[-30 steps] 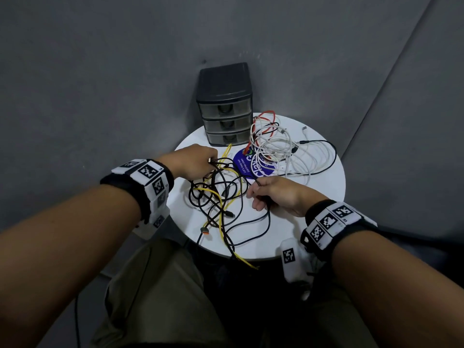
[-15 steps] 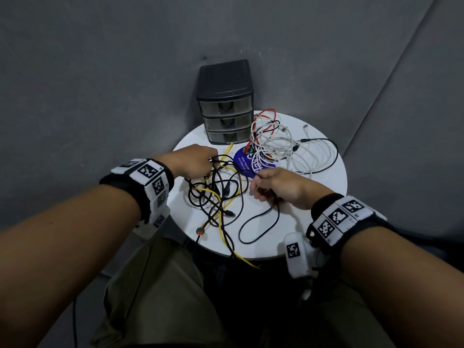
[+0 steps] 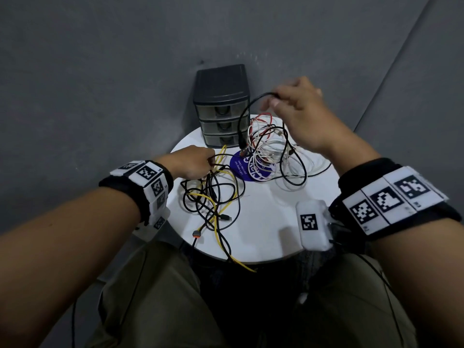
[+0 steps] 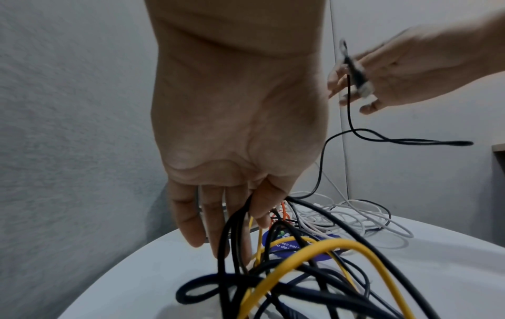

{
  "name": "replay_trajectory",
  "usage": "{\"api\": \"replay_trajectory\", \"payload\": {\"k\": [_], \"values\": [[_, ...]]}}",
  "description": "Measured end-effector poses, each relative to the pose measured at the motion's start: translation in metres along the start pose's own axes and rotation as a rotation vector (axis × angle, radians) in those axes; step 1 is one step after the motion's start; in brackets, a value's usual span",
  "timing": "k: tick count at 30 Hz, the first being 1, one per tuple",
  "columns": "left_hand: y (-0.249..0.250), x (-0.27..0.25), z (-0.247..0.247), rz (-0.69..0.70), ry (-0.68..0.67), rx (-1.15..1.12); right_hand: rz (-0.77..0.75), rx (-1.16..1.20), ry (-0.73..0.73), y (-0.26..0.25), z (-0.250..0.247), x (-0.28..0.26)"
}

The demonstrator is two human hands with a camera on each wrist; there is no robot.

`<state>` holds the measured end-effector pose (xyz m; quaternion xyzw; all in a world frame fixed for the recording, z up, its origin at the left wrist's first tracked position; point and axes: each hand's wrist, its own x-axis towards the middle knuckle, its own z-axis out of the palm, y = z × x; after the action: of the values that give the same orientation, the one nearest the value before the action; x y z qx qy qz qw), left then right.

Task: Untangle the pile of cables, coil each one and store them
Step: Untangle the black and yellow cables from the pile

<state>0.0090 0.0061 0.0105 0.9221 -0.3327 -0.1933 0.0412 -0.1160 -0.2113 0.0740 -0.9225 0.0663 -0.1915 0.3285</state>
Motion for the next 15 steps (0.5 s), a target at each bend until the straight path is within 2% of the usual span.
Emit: {"api": "replay_trajectory", "payload": {"k": [3, 5, 8, 10, 12, 15], "values": [[0.0, -0.001, -0.001, -0.004, -0.01, -0.037, -0.045, 0.029, 0.127, -0.001, -0.008, 0.001], [0.0, -0.001, -0.002, -0.008, 0.003, -0.077, -0.066, 0.094, 0.125, 0.002, -0.008, 0.001], [0.001, -0.002, -0.005, -0.005, 0.034, -0.132, -0.009, 0.211, 0.084, 0.009, -0.005, -0.002], [0.001, -0.002, -0.006, -0.002, 0.043, -0.173, 0.021, 0.27, -0.019, 0.009, -0.005, -0.008], [-0.001, -0.002, -0.007, 0.004, 0.05, -0.227, 0.037, 0.29, -0.188, 0.006, -0.003, -0.015], [-0.003, -0.001, -0.011, 0.032, 0.08, -0.325, 0.07, 0.228, -0.409, 0.003, 0.002, -0.025]]}}
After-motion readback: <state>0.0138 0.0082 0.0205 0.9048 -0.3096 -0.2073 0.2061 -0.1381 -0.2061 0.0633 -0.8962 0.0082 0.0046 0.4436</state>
